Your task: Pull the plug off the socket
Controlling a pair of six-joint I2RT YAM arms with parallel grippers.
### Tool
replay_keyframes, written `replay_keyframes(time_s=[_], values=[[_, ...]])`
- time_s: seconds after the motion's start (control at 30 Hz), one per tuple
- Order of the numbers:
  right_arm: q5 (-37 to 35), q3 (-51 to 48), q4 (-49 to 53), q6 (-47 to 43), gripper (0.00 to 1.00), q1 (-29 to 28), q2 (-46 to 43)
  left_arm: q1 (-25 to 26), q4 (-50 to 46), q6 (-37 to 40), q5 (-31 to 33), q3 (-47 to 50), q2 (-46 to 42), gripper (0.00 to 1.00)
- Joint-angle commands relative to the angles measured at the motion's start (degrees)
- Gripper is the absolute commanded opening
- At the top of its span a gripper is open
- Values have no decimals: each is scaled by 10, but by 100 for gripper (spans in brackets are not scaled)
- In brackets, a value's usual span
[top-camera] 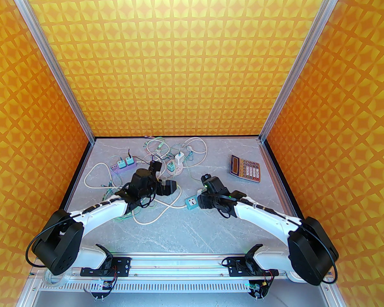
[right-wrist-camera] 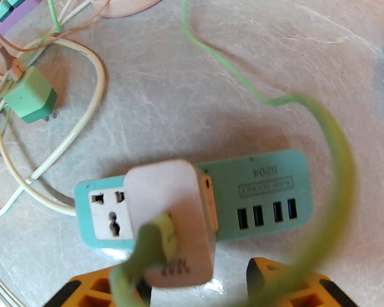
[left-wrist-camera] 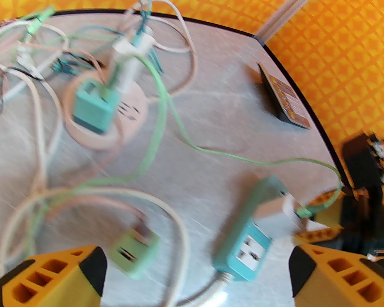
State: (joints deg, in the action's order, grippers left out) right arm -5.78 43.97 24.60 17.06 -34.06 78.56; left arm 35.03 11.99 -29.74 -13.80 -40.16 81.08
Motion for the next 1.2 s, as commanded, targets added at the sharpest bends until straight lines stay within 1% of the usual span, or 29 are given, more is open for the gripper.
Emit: replay_keyframes(time_s=[0.0,0.07,0.1,0.13,0.23,0.27,0.33,0.43,0.5,0.67,0.83,0.97,1.17], values=[[-30,27,6,-26,52,-7,27,20,68,-70,-14,32,-2,89],[-41,39,10,-35,51,-9,42,23,112,-105,-14,47,8,78],[-43,43,11,-39,50,-9,46,39,124,-119,-14,48,14,71],[-43,47,11,-43,49,-9,51,45,133,-133,-14,47,23,61],[-44,54,9,-49,46,-10,58,56,151,-166,-14,37,55,20],[-42,55,8,-52,46,-10,60,59,157,-180,-14,34,67,11],[-41,56,7,-54,42,-10,62,65,180,-210,-14,31,93,0],[-38,56,6,-60,41,-11,65,82,217,-250,-15,21,136,0],[-35,54,4,-61,39,-11,67,93,224,-271,-15,7,163,0],[-24,52,-1,-63,29,-13,69,109,245,-317,-17,-22,221,0],[-24,50,-3,-54,28,-23,66,123,203,-330,-15,-51,242,0],[-30,48,-4,-51,28,-28,68,131,187,-338,-8,-67,261,0],[-35,47,-3,-48,27,-29,67,138,161,-361,-2,-71,285,0]])
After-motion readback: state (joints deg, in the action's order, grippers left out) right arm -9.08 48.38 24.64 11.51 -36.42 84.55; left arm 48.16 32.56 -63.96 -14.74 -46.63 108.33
